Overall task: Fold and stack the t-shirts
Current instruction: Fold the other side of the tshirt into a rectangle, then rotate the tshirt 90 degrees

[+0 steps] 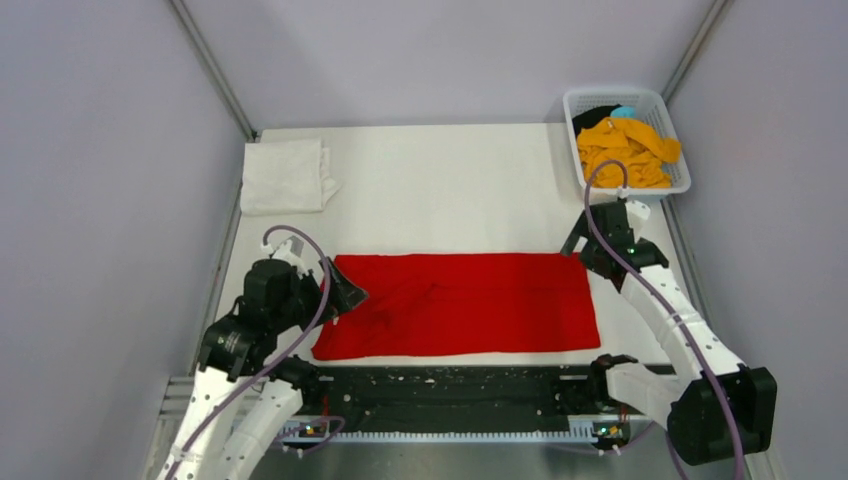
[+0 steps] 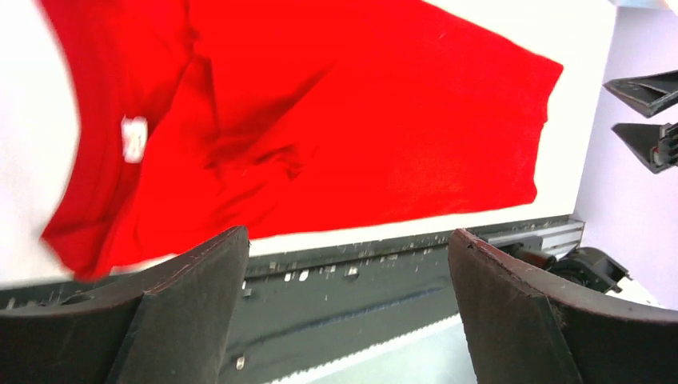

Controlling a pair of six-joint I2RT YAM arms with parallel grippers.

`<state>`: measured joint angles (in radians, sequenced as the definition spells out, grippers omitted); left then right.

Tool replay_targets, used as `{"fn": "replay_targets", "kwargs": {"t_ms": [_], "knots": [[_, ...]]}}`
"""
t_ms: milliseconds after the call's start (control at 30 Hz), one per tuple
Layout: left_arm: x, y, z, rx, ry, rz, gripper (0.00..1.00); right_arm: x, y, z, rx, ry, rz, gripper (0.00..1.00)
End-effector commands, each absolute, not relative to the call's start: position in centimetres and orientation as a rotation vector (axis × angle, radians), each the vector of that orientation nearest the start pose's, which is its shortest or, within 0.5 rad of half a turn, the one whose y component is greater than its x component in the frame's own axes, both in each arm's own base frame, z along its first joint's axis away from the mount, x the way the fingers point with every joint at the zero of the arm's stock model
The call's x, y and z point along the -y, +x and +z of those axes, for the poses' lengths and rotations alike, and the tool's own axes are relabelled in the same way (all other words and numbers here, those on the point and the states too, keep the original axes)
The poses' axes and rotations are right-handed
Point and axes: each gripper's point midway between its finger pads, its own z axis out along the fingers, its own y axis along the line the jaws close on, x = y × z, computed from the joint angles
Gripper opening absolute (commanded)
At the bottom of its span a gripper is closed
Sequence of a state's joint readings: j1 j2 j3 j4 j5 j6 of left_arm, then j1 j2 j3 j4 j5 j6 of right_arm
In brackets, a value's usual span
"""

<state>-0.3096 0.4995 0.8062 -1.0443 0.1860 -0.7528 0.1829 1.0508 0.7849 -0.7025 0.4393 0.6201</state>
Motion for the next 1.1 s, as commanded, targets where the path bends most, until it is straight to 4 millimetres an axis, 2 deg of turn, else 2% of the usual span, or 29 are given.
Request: {"fn": "replay_targets", "kwargs": {"t_ms": [0, 67, 167, 267, 367, 500, 600, 700, 833, 967, 1067], "knots": [[12.8, 18.4, 18.7, -2.227, -0.306, -0.82, 0.99, -5.8, 29.2, 14.0, -2.277, 0.399, 0.221, 0.99], [13.4, 19.8, 17.6, -2.241, -0.327, -0.828, 0.99, -9.3, 29.4, 14.2, -2.276, 0.266, 0.401, 0.99], [14.9, 20.9, 16.6, -2.28, -0.271, -0.888, 0.99, -12.1, 29.2, 13.8, -2.285, 0.104, 0.427, 0.99], [15.0, 23.0, 16.1, -2.259, -0.241, -0.837, 0.99, -16.1, 28.5, 13.8, -2.286, -0.143, 0.541, 0.99], [14.9, 26.0, 15.6, -2.204, -0.289, -0.795, 0.99, -22.2, 26.1, 13.7, -2.255, -0.457, 0.704, 0.94], [13.9, 29.7, 13.1, -2.221, -0.382, -0.679, 0.99, -29.6, 21.7, 11.8, -2.18, -0.901, 0.659, 0.91], [14.8, 31.1, 10.9, -2.322, -0.37, -0.682, 0.99, -34.6, 18.7, 10.5, -2.103, -1.156, 0.665, 0.8], [14.6, 32.3, 8.5, -2.386, -0.374, -0.664, 0.99, -38.7, 16.7, 9.8, -2.035, -1.295, 0.7, 0.72], [12.9, 34.1, 6.7, -2.398, -0.435, -0.692, 0.99, -42.7, 15.0, 9.0, -1.936, -1.376, 0.762, 0.68], [13.2, 34.3, 5.4, -2.481, -0.438, -0.824, 0.95, -44.2, 14.4, 6.9, -1.976, -1.433, 0.731, 0.61], [13.9, 34.1, 4.6, -2.508, -0.423, -0.881, 0.94, -44.8, 15.1, 5.9, -1.946, -1.448, 0.655, 0.58]]}}
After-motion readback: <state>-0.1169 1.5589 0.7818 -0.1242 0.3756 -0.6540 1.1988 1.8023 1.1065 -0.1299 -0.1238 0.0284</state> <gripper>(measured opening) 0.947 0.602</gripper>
